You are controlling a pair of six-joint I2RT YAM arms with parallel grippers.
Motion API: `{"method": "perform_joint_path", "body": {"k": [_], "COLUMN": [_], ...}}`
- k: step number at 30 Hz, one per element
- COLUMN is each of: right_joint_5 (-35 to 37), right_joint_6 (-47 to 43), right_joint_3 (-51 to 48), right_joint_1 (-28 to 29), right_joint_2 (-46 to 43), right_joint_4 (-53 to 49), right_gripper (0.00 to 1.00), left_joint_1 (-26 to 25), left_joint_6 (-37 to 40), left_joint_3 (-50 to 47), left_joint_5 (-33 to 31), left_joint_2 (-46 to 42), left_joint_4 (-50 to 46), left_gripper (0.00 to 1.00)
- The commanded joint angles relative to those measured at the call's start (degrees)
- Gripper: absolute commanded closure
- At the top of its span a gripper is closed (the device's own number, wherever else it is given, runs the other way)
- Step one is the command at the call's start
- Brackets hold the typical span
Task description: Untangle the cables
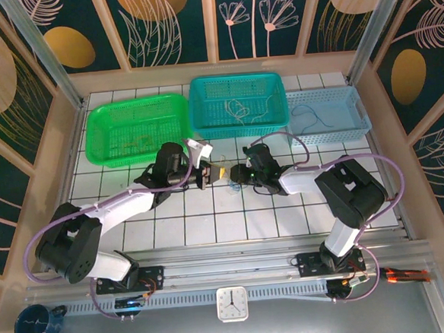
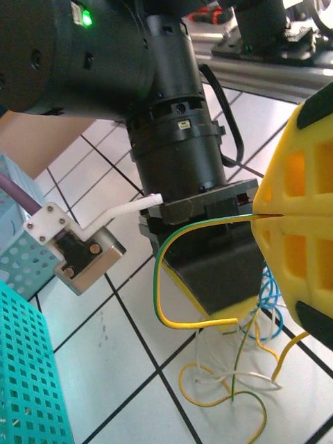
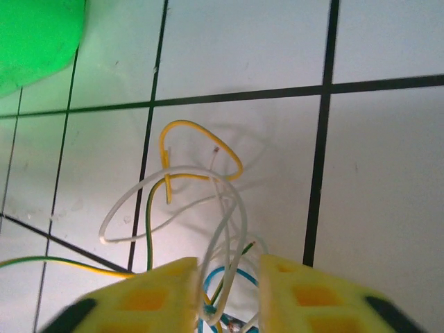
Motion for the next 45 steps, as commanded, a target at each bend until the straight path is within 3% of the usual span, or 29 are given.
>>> {"method": "perform_joint_path", "body": {"k": [1, 12, 19, 31, 40, 45], "right_joint_5": [-0.84, 1.58, -2.56, -1.32, 1.82, 3.45], "right_joint_6": [-1.17, -5.12, -10.43, -12.75, -11.57, -10.17], "right_joint_3": [1.34, -0.71, -8.84, -7.47, -5.83, -6.68], "right_joint_1": [-0.25, -0.32, -0.07, 4.55, 5.75, 5.74], "right_joint_2": [-3.98, -12.25, -13.03, -8.17, -4.67, -4.65], "right_joint_4": [-1.10, -0.33, 17.17, 26.67, 26.50, 25.96], "right_gripper": [0.62, 0.49, 0.44, 0.42, 0.44, 0.45], "left_joint_1": [0.43, 0.50, 0.59, 0.56, 0.71, 3.30], "left_joint_6": [-3.27, -10.46, -17.16, -25.08, -27.37, -25.85], "left_joint_3": [-0.89, -2.31, -2.91, -2.56, -1.53, 0.82], "left_joint_5": [1.11, -1.61, -2.03, -2.22, -2.72, -5.50], "left_joint_2": [-1.68, -3.61, -4.59, -3.97, -5.32, -7.50], "left_joint_4": [5.63, 12.75, 18.36, 23.55, 24.88, 20.72], "left_gripper": [1.00, 1.00, 1.00, 1.00, 1.00, 1.00]}}
